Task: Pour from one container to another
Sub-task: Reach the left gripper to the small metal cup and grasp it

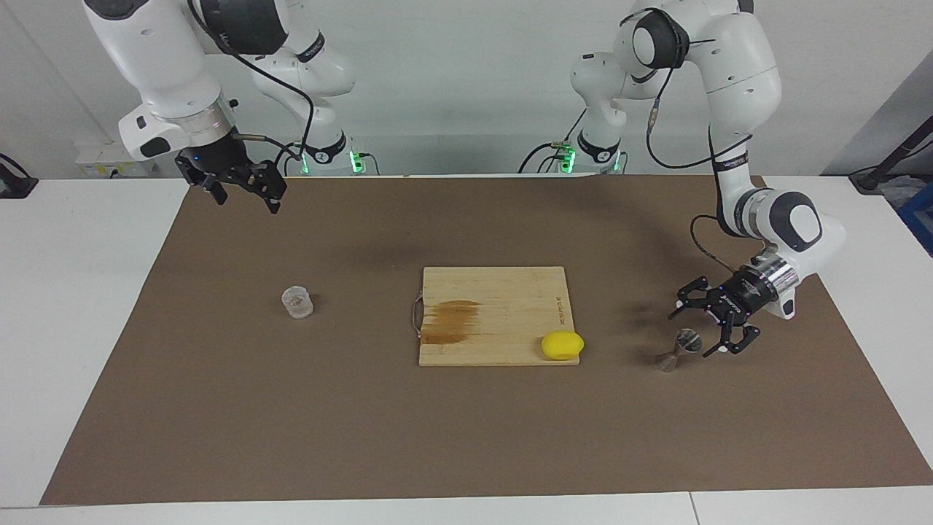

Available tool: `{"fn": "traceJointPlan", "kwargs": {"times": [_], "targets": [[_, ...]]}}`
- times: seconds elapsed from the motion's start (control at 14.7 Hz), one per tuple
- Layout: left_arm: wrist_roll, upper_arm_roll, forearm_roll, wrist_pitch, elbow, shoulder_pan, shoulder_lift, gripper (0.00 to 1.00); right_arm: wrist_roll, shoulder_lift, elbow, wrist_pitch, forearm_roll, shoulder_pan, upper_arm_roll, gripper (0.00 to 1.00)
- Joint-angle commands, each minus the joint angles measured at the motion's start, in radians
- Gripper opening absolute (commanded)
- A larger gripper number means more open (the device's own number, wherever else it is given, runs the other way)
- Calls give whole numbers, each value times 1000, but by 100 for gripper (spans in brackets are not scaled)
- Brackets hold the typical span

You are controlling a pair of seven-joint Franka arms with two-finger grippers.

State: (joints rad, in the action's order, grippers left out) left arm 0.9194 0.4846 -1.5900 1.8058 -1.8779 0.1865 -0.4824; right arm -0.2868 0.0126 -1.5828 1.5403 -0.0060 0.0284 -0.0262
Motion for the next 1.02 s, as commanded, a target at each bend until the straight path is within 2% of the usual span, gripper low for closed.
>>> {"fn": "traceJointPlan", "kwargs": {"times": [0.0,0.34,0.41,0.48,0.61,0.95], "targets": [[-17,11,-30,17,-9,18,-4,76,11,-19,-20,0,3,-13,-8,99],[-28,11,-33,17,-12,19,-4,74,11,-19,-20,-2,3,-13,-8,99],[-28,11,-34,17,-12,19,-4,67,11,-19,-20,-2,3,-12,-8,99],[-27,11,-39,17,-14,19,-4,50,11,-19,-20,-2,3,-13,-8,99],[-27,11,-42,17,-15,24,-2,0,12,-19,-20,-2,3,-13,-8,99],[-7,-7,-30,-9,11,11,4,0,11,-19,-20,0,3,-13,-8,99]]}}
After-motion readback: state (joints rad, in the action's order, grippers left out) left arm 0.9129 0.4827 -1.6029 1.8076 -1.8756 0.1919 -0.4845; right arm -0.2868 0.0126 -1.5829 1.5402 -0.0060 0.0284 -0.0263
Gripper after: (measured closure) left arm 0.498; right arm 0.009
